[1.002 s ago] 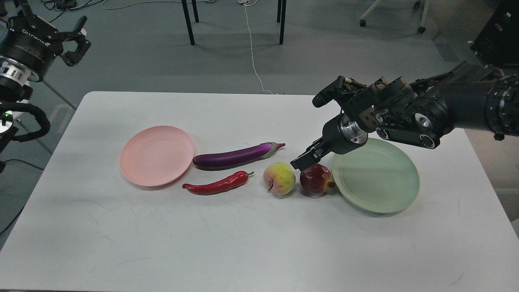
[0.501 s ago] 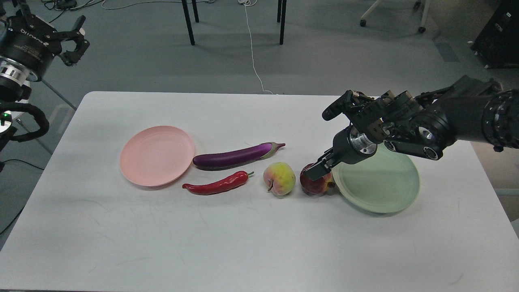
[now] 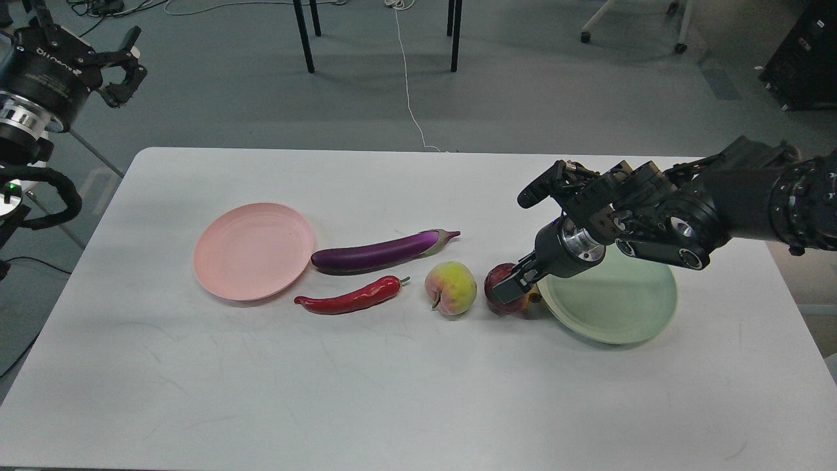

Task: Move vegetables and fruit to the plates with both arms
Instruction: 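Lift the red apple and place it on the green plate, then move the right hand to the peach and grasp it, then carry the peach onto the green plate beside the apple and release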

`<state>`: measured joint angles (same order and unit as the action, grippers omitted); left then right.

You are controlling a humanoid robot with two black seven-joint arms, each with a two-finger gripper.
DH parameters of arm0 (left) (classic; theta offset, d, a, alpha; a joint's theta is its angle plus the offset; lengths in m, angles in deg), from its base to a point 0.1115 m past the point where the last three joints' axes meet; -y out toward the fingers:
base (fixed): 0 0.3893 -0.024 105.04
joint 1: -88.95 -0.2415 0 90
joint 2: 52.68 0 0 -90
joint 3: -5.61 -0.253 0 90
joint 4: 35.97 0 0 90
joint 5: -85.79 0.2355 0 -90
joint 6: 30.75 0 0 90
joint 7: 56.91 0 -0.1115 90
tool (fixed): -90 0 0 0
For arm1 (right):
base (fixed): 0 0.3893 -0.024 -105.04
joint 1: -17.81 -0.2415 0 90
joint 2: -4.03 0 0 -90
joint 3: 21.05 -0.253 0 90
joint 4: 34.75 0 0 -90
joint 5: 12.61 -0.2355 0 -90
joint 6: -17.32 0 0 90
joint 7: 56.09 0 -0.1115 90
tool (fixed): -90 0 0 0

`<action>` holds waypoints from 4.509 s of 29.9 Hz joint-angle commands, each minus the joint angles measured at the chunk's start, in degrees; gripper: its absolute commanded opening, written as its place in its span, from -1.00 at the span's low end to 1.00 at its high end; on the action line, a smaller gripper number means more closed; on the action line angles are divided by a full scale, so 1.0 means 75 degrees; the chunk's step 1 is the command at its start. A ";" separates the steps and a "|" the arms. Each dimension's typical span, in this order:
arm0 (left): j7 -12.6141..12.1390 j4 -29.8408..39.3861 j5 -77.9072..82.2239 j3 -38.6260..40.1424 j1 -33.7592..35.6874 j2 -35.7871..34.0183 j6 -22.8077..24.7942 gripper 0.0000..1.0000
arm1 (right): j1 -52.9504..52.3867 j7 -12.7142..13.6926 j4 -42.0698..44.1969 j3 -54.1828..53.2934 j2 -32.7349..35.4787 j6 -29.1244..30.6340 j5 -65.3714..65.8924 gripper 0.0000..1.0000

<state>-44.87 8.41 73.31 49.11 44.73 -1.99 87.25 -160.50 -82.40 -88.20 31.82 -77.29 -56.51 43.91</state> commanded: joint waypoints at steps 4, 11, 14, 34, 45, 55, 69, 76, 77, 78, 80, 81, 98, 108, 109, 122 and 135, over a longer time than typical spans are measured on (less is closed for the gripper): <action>0.0023 -0.0011 0.0000 0.0000 -0.0010 -0.0032 0.0000 0.96 | -0.0424 -0.0032 -0.0419 -0.0040 0.0295 0.0001 -0.0012 -0.14; 0.0023 -0.0011 0.0000 0.0012 0.0025 -0.0043 0.0000 0.96 | -0.1386 -0.0032 -0.1123 -0.0345 0.1923 0.0083 0.0022 -0.13; 0.0012 -0.0011 0.0000 0.0012 0.0025 -0.0032 0.0000 0.96 | -0.1386 -0.0032 -0.1134 -0.0322 0.2486 0.0083 0.0221 -0.13; -0.0012 0.0235 0.0351 -0.0011 0.0200 -0.0055 0.0000 0.96 | 0.0465 -0.0009 -0.0877 -0.0931 0.3777 -0.0175 0.0410 0.59; 0.0000 0.0270 0.0363 0.0000 0.0200 -0.0137 0.0000 0.96 | -0.0213 -0.0020 -0.1005 -0.1470 0.3824 -0.0163 0.0304 0.91; 0.0012 0.0270 0.0363 0.0000 0.0212 -0.0184 0.0000 0.96 | -0.0613 -0.0009 -0.1193 -0.1799 0.1599 -0.0105 0.0257 0.91; 0.0047 0.0270 0.0363 0.0000 0.0212 -0.0395 0.0000 0.96 | -0.0144 -0.0009 0.0013 -0.1165 -0.0547 -0.0105 0.0269 0.90; 0.0047 0.0270 0.0363 0.0000 0.0201 -0.0442 0.0000 0.96 | 0.0347 -0.0009 0.0564 -0.1154 -0.0887 -0.0105 0.0269 0.86; 0.0047 0.0270 0.0375 0.0000 0.0200 -0.0442 0.0000 0.96 | 0.0429 -0.0009 0.0657 -0.1165 -0.0899 -0.0128 0.0257 0.85; 0.0058 0.0270 0.0375 0.0000 0.0200 -0.0430 0.0000 0.96 | 0.0535 -0.0009 0.0740 -0.1177 -0.0911 -0.0163 0.0257 0.84; 0.0058 0.0270 0.0375 0.0000 0.0189 -0.0407 0.0000 0.96 | 0.0734 -0.0009 0.0834 -0.1177 -0.0934 -0.0187 0.0269 0.80; 0.0058 0.0258 0.0375 -0.0011 0.0189 -0.0407 0.0000 0.96 | 0.0805 -0.0009 0.0846 -0.1177 -0.0969 -0.0199 0.0269 0.77; 0.0058 0.0270 0.0375 0.0012 0.0247 -0.0477 0.0000 0.96 | -0.0143 -0.0067 0.0262 -0.1329 -0.0104 -0.0210 0.0152 0.11; 0.0058 0.0328 0.0375 0.0012 0.0247 -0.0688 0.0000 0.96 | -0.0472 -0.0044 -0.0689 -0.0920 0.2463 -0.0187 0.0432 0.12; 0.0058 0.0328 0.0375 0.0012 0.0259 -0.0688 0.0000 0.96 | -0.0449 -0.0044 -0.0724 -0.0850 0.2673 -0.0187 0.0491 0.12; 0.0058 0.0328 0.0375 0.0012 0.0259 -0.0664 0.0000 0.96 | 0.0325 -0.0044 -0.0607 -0.0907 0.3144 -0.0468 0.0515 0.16; 0.0058 0.0328 0.0375 0.0000 0.0247 -0.0606 0.0000 0.96 | 0.0583 0.0015 -0.0502 -0.1282 0.3132 -0.0492 0.0492 0.77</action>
<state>-44.43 10.87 76.12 49.13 46.65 -6.59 87.25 -156.48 -82.36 -91.80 23.50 -54.00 -60.19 47.68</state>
